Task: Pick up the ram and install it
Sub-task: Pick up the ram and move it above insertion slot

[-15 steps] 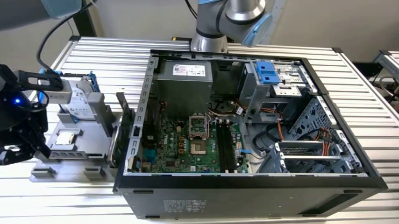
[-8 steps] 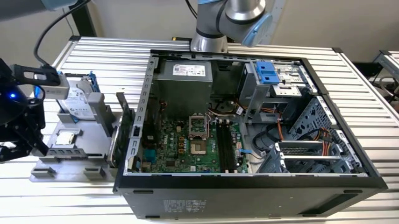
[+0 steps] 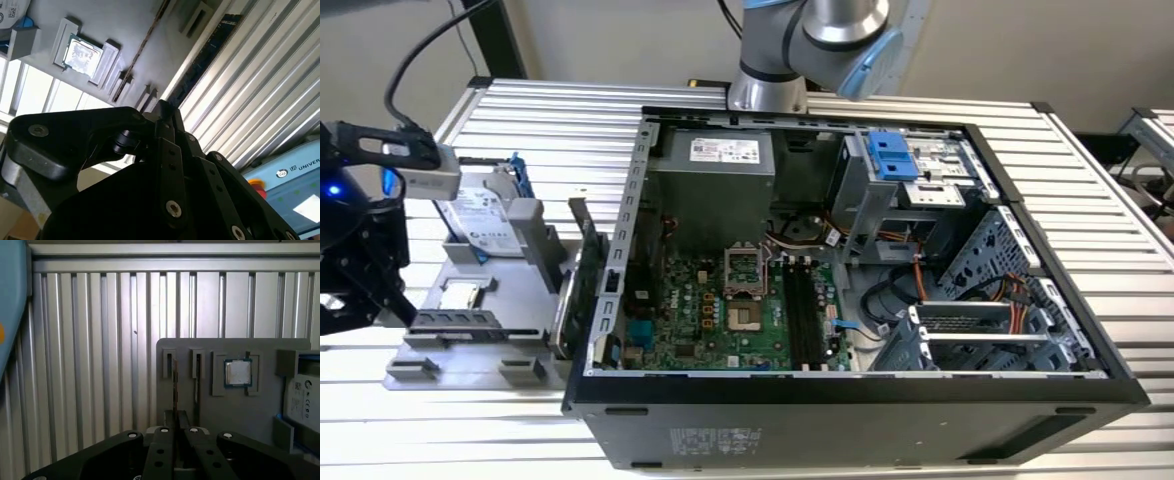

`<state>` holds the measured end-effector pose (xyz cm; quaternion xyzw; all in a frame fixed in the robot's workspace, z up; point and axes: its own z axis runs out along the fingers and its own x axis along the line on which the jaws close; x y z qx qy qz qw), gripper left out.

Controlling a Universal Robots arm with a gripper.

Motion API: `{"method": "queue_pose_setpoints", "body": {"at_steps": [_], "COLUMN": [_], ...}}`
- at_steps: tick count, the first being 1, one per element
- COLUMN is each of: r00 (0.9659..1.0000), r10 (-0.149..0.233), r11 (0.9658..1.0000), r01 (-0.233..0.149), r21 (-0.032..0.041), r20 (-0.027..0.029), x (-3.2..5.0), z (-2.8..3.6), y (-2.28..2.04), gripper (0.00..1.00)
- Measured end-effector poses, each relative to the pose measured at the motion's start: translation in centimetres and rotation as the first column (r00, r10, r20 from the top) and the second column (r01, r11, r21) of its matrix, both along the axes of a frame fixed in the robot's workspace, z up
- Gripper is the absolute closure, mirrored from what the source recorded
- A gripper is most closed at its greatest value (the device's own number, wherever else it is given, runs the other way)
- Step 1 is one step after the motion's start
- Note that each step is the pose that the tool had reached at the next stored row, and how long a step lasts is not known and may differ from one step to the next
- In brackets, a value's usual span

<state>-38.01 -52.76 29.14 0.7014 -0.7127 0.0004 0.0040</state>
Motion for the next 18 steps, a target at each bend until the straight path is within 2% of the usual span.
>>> {"method": "queue_pose_setpoints", "body": {"at_steps": [18], "r00": [1.0000], "r10": [0.000], "r11": [1.0000], "r01": [0.000], "r21": [0.0000], "r20": [0.0000], "x": [0.00], "z": [3.08], "y": [0.00], "gripper": [1.00]}}
